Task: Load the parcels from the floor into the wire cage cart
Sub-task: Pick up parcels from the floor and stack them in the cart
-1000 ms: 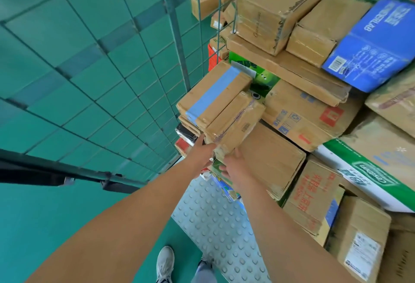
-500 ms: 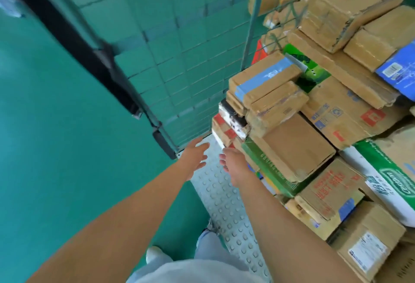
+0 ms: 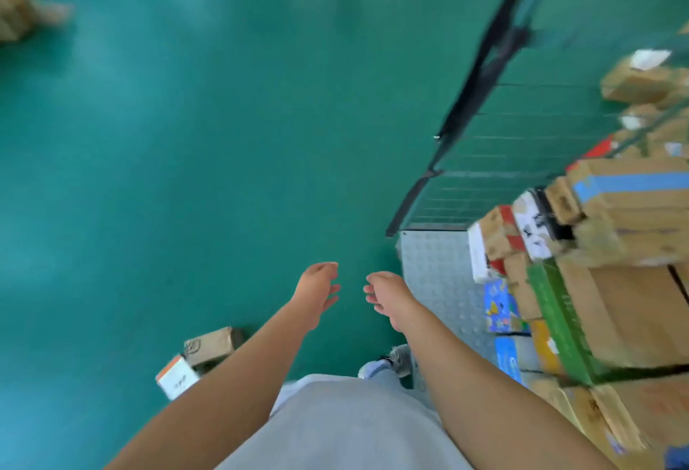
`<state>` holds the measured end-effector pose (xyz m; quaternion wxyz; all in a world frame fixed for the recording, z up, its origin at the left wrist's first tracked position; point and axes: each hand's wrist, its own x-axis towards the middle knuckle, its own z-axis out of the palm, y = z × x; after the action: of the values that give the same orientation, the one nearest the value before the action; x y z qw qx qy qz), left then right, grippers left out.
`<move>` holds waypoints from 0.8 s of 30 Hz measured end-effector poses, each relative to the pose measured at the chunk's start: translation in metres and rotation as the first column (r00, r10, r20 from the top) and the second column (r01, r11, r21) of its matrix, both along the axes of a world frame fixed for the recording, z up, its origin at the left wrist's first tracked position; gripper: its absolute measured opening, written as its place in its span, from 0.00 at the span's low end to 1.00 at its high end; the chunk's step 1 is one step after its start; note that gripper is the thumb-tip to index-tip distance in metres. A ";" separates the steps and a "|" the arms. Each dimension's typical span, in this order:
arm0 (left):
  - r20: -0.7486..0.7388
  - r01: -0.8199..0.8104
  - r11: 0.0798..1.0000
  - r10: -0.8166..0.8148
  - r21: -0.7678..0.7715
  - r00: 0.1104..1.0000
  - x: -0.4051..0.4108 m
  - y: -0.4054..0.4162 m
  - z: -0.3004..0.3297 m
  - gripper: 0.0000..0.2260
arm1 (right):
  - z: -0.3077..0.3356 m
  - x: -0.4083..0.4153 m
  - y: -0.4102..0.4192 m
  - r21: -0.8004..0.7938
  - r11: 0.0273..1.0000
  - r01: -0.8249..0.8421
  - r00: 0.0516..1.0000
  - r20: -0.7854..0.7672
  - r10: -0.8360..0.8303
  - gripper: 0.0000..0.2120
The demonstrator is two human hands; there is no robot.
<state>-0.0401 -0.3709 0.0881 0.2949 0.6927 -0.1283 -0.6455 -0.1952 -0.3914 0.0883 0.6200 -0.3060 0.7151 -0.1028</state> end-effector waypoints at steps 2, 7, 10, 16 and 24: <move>0.003 -0.083 0.997 0.083 0.001 0.997 0.040 0.023 -0.003 0.10 | 0.000 0.046 0.013 0.003 0.995 -0.096 0.995 -0.005 0.096 0.08; -0.012 -0.312 0.950 0.312 -0.021 0.950 0.144 0.083 0.002 0.06 | 0.002 0.167 0.047 0.005 0.943 -0.334 0.943 -0.002 0.334 0.10; -0.008 -0.465 0.885 0.465 -0.025 0.885 0.194 0.118 0.003 0.03 | 0.007 0.227 0.066 0.012 0.886 -0.463 0.886 0.006 0.463 0.09; -0.058 -0.748 0.661 0.750 0.051 0.659 0.259 0.184 -0.014 0.09 | 0.001 0.312 0.100 0.036 0.704 -0.710 0.703 -0.020 0.710 0.07; -0.017 -0.881 0.444 0.894 0.164 0.447 0.307 0.219 -0.047 0.04 | -0.039 0.376 0.099 0.129 0.530 -0.838 0.532 -0.021 0.847 0.05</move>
<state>0.2671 -0.1516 0.0408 0.5490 0.6414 0.3109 -0.4364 0.1806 -0.2924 0.0496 0.5783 -0.5843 0.5075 0.2582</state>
